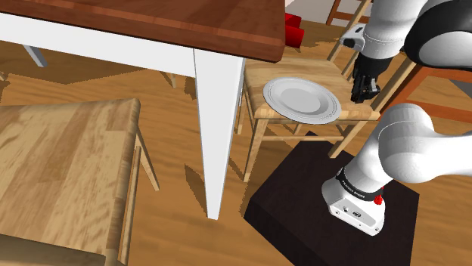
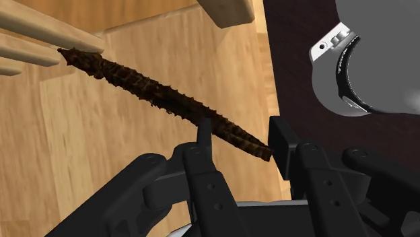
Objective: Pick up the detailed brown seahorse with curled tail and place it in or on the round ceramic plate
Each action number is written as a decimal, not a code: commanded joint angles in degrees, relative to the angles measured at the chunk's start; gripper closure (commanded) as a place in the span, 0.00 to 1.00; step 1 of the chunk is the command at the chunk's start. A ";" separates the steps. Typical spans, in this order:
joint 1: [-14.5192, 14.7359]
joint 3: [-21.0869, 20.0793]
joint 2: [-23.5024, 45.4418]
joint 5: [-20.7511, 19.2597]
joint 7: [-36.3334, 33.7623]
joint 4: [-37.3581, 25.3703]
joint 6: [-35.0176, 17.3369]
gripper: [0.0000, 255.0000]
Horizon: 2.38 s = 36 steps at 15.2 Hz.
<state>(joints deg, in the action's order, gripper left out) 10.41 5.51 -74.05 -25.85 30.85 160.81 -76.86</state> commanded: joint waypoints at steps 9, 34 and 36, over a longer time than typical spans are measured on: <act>0.02 -1.22 3.49 0.68 2.07 -8.60 4.73 1.00; 3.13 -17.37 37.46 15.84 -16.13 -29.58 -3.41 1.00; 2.87 -16.56 34.05 13.56 -16.05 -30.17 3.03 1.00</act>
<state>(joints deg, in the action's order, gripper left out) 13.28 -11.04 -40.03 -12.30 14.79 130.62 -73.83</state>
